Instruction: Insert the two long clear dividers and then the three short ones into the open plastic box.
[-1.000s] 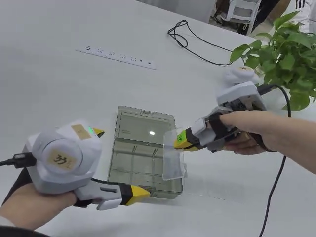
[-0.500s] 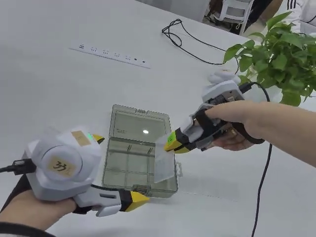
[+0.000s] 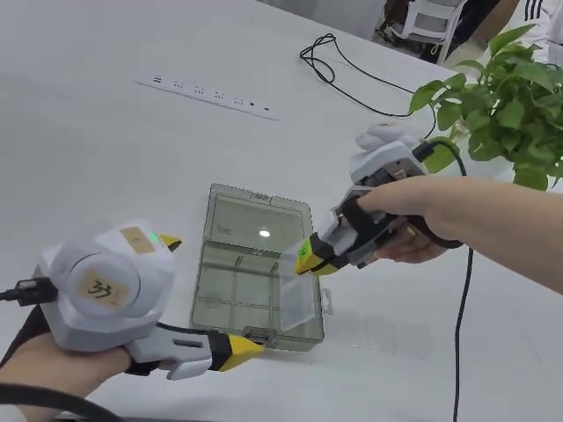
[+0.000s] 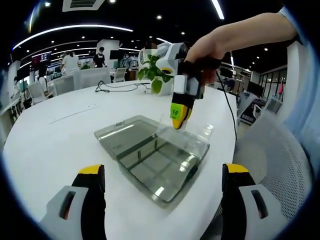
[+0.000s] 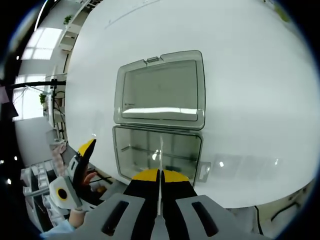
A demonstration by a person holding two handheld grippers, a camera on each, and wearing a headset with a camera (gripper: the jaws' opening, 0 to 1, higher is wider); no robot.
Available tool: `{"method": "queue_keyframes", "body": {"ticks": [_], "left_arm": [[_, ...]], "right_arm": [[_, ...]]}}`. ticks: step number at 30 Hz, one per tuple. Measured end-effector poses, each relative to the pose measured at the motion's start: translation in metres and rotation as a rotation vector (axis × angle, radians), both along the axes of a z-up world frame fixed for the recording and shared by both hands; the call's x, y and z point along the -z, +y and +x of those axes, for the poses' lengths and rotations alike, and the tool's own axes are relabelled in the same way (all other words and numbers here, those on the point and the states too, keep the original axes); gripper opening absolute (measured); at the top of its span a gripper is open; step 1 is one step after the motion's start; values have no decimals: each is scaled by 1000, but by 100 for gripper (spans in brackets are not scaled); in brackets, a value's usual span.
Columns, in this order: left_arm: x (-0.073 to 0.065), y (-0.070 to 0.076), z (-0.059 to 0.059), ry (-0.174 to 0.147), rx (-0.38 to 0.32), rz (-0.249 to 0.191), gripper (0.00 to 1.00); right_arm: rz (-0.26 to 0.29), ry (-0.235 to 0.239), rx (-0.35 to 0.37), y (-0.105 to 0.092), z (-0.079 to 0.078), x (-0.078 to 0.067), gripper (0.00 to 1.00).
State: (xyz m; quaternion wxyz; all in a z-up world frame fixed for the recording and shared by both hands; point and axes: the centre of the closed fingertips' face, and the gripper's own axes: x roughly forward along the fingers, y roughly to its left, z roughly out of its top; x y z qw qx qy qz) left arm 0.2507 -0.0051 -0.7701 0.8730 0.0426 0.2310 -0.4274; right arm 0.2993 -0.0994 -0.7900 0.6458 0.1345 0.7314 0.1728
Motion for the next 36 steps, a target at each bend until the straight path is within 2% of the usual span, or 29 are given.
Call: {"method": "queue_keyframes", "body": {"ticks": [4,12,15,20,24,26,36], "left_arm": [[1,2,0,3,-10,-5,99],[4,2,-1,13,-13,-9,99],[4,2,-1,16,-15,-11,98],[6,4,-1,22,-18,-9,98],[6,4,-1,24,-20,-10,98],[7,4,-1,26,-21,-10,98],[11,5,-3,35,-24,-8,97]], "right_arm": [[-9,2,0,-1,-4,2,2],[-21,3,-10,-1,-3,10,2],[-43,-6,-19,-1,-9,9,2],[-46,-3,-20,2,-18,10,2],[-49,-1,-15,0,-10,14,2],[-46,0,-11,3,-15,13,2],[-55,1,-16,2,-9,17,2]]}}
